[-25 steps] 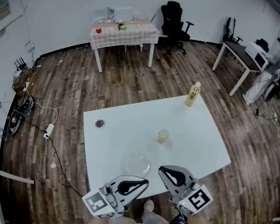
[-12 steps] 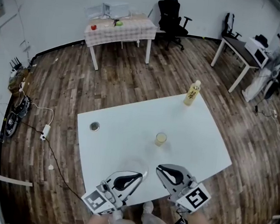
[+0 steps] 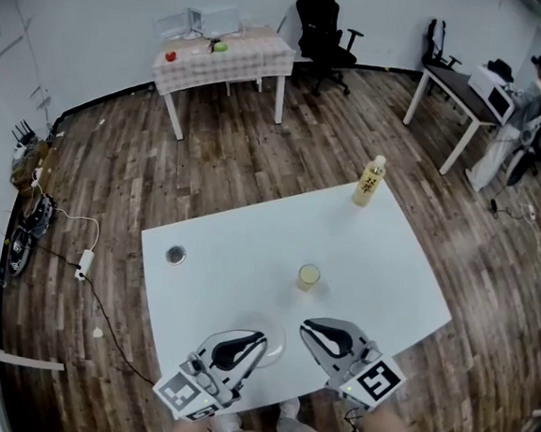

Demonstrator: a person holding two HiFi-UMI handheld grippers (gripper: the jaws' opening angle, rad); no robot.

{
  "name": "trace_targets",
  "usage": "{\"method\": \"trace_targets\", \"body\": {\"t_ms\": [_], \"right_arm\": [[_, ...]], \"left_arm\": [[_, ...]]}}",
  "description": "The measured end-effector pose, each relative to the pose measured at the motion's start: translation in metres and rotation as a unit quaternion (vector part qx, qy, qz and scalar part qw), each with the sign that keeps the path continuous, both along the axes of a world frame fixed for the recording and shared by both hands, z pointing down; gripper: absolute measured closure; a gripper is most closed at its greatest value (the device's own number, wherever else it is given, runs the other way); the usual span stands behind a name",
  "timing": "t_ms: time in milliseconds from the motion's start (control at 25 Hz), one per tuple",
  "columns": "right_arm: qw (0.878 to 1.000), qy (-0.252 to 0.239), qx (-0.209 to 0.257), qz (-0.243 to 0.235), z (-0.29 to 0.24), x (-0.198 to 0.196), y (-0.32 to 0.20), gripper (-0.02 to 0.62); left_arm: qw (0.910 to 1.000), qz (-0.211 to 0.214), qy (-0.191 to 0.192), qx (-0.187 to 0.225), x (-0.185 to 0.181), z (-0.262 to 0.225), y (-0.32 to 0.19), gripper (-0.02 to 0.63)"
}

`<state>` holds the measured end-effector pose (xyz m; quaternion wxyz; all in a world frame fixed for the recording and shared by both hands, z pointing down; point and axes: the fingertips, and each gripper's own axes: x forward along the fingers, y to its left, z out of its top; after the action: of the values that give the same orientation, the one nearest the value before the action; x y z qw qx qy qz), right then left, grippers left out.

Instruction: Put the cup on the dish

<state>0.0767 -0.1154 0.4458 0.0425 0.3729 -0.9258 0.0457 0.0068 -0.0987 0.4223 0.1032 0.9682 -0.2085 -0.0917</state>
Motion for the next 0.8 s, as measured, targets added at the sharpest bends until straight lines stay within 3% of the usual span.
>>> {"method": "trace_targets", "body": {"t_ms": [200, 280, 800], "right_arm": [[1.0, 0.002, -0.001, -0.003, 0.006, 0.004, -0.011, 0.543], [1.0, 0.005, 0.0, -0.008, 0.01, 0.003, -0.015, 0.488], [1.0, 0.02, -0.014, 0.009, 0.039, 0.022, -0.044, 0.399]], "left_arm": [[1.0, 0.001, -0.003, -0.003, 0.005, 0.006, -0.005, 0.557], [1.0, 0.002, -0.003, -0.003, 0.005, 0.008, -0.005, 0.555], [0.9998, 0.004, -0.01, -0.014, 0.011, 0.02, -0.004, 0.549]]}}
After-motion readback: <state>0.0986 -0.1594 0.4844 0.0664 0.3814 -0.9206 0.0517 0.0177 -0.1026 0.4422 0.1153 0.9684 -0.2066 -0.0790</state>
